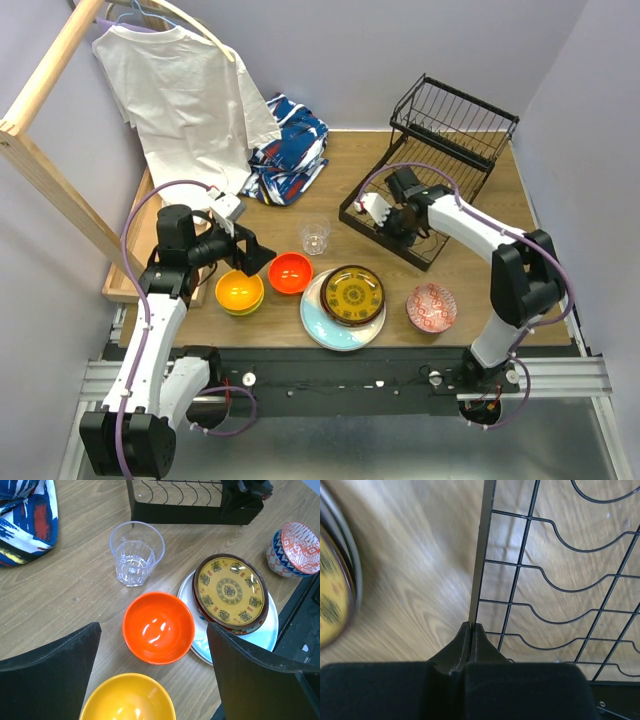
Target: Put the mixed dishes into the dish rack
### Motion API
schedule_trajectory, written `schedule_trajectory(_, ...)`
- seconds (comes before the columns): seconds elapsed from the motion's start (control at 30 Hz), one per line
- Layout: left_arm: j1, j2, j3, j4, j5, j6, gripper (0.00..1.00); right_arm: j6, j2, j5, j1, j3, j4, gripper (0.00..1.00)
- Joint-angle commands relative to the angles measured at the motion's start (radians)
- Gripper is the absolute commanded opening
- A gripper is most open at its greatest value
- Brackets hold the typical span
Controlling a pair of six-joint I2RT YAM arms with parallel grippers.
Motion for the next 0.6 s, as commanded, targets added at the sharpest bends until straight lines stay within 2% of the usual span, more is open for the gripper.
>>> schedule_trajectory(0.0, -0.007, 0.000, -0.015, 0.027, 0.036, 0.029, 0.95, -0.342, -0.011, -0.051, -0.082, -0.045, -0.041, 0.01)
schedule_trajectory(0.2, -0.007, 0.006, -0.019, 0.005, 0.033, 0.048, 0.95, -0.612, 0.026, -0.103, -0.117, 0.009, -0.074, 0.01)
schedule_trajectory(0.37, -0.007, 0.018, -0.015, -0.005, 0.029, 0.062, 0.95, -0.770, 0.038, -0.121, -0.119, 0.023, -0.100, 0.01)
schedule_trajectory(0.57, -0.007, 0.018, -0.019, -0.013, 0.030, 0.087, 0.96, -0.919, -0.061, -0.049, -0.125, -0.104, -0.151, 0.01)
